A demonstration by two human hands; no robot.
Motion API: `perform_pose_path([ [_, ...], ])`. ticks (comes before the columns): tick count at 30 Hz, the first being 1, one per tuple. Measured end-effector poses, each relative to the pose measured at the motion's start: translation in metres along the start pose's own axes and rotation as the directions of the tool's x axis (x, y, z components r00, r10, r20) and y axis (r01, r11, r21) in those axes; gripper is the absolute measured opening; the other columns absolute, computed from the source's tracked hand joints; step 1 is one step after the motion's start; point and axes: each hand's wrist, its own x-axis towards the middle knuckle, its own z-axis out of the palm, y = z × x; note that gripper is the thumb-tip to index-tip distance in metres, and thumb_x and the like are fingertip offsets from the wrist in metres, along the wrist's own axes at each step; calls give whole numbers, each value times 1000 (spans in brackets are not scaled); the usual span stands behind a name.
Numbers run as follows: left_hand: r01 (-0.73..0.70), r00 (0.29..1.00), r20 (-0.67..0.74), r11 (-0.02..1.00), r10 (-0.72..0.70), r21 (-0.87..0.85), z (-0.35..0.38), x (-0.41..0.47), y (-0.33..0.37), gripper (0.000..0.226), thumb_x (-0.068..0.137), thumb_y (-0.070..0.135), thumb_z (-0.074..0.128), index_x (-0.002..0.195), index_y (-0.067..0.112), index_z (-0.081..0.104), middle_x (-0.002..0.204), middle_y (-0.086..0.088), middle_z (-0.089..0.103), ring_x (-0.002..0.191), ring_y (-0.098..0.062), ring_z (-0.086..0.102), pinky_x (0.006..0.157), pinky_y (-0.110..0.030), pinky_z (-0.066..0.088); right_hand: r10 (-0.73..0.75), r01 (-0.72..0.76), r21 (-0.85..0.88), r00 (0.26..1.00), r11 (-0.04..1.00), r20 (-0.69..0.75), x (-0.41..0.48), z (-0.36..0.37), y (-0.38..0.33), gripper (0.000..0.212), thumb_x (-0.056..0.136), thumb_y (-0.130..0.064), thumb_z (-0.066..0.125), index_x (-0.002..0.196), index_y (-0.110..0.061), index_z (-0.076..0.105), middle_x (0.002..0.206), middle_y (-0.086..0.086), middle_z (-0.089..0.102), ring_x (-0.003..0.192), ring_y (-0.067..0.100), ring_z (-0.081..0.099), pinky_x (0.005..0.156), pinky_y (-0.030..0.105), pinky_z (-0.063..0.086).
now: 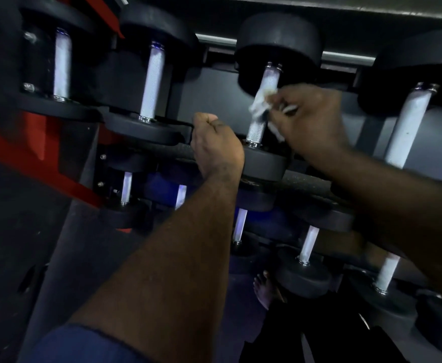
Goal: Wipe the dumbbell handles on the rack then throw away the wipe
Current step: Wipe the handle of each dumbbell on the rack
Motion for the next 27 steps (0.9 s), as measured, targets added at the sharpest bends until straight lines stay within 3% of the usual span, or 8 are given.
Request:
perform_pose_path([
  [3, 13, 1000, 2, 1000, -13, -13, 0, 0, 0, 17, 101, 15, 44, 105, 15, 60, 103, -4, 67, 97, -26, 60, 79, -32, 43, -150, 141, -133, 987, 981, -59, 27, 1, 0, 26, 84, -18, 64, 105, -17, 79, 104, 6, 75, 97, 22, 69, 89, 34, 54],
  [7, 21, 1000, 16, 1000, -21, -4, -1, 1, 2, 18, 102, 14, 43, 109, 15, 60, 104, -1, 64, 96, -20, 53, 73, -22, 29, -341, 444, -184, 845, 877, 413, 2, 2, 6, 32, 80, -8, 73, 111, -16, 79, 109, 8, 73, 103, 31, 68, 94, 33, 50],
  [10, 18, 1000, 12, 1000, -18, 9, -1, 0, 0, 19, 104, 16, 42, 111, 15, 60, 104, -1, 64, 96, -19, 52, 66, -22, 29, -281, 523, -239, 727, 818, 627, 18, -10, -6, 33, 81, -14, 69, 112, -24, 77, 104, 5, 70, 96, 31, 69, 83, 30, 54],
  [14, 21, 999, 25, 1000, -21, -5, 0, 2, -3, 27, 109, 26, 39, 110, 11, 61, 100, -7, 71, 96, -26, 59, 71, -24, 30, -354, 643, -482, 748, 594, 561, 67, -10, -25, 38, 88, -29, 41, 95, -10, 73, 96, 14, 58, 88, 38, 63, 69, 44, 54],
  [18, 4, 1000, 29, 999, -5, 36, 3, 1, -2, 39, 113, 35, 33, 111, 8, 61, 90, 1, 61, 86, -19, 48, 66, -21, 23, -326, 867, -463, 498, 185, 803, 32, 8, -18, 14, 90, -23, 55, 87, -18, 67, 84, 5, 64, 80, 30, 59, 69, 37, 44],
  [20, 8, 1000, 27, 999, -9, 38, 5, 3, -5, 40, 113, 37, 33, 111, 10, 62, 87, 5, 58, 89, -18, 48, 69, -21, 24, -314, 893, -373, 440, 251, 841, 36, 2, -16, 14, 91, -24, 58, 90, -16, 70, 86, 4, 67, 80, 28, 61, 68, 35, 48],
  [24, -3, 999, 33, 1000, 3, 3, 6, 5, -7, 42, 112, 43, 34, 104, 13, 63, 92, -3, 69, 88, -19, 61, 76, -29, 39, -359, 755, -576, 656, 313, 665, 65, -7, -12, 25, 98, -19, 44, 97, -14, 68, 104, 11, 65, 100, 32, 53, 76, 45, 53],
  [27, 10, 999, 35, 1000, -11, 22, 3, 4, -4, 42, 112, 42, 34, 105, 12, 62, 88, 3, 63, 79, -11, 56, 67, -26, 32, -308, 889, -435, 458, 144, 834, 29, 15, -9, 28, 95, -14, 41, 101, -11, 68, 111, 16, 64, 104, 37, 53, 86, 47, 51],
])
